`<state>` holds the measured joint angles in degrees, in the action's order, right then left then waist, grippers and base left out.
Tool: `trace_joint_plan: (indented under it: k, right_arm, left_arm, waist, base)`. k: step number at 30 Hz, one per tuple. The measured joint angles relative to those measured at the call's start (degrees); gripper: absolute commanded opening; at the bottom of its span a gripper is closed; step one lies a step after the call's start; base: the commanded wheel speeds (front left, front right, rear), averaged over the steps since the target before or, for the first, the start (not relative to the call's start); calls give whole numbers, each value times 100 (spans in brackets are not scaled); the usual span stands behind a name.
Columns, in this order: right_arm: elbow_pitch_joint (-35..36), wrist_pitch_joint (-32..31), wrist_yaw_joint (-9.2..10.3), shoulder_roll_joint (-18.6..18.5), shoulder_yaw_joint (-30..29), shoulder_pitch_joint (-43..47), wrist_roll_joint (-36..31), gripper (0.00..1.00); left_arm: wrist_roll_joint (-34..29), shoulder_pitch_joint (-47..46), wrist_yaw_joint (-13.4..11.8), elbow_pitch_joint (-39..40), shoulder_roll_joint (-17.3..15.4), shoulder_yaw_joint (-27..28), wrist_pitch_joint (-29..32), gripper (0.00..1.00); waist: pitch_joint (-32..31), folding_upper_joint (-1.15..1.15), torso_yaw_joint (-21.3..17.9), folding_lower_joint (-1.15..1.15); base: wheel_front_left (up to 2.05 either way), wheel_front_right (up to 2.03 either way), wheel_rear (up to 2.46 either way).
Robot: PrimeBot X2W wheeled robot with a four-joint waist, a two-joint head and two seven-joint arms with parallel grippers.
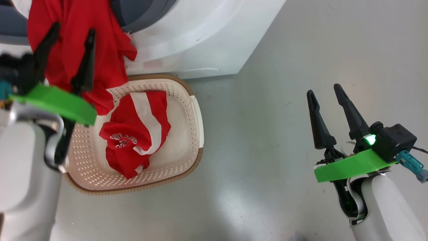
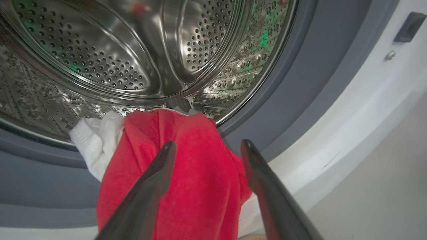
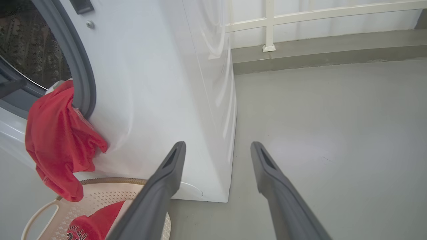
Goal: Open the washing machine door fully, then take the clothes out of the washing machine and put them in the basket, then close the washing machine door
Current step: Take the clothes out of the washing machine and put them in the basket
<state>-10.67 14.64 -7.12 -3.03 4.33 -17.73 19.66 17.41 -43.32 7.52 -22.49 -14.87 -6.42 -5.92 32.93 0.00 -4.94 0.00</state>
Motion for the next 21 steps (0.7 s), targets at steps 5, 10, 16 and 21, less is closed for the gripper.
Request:
trace_joint_plan:
  k: [5,10,16,21]
  right_arm:
    - [26,0,0,1,-12,-7,11,100]
    - [32,0,0,0,-15,-16,11,100]
    - [48,0,0,1,-2,-68,36,100]
    - [52,0,0,0,31,-182,62,100]
  left_arm:
    - [41,-725,0,-426,-75,-280,536,100]
    - [67,-1485,0,-940,-77,-610,1021,100]
    - [193,-2226,0,-1755,-42,-978,1452,100]
    - [235,-2782,0,-2488,-66,-1177,1500,100]
  waist:
    - [78,0,14,0]
    - [159,0,25,0]
    - [252,0,6,0]
    - [325,0,-71,0]
  base:
    - [0,0,0]
    - [0,0,0]
    - [0,0,0]
    - [0,0,0]
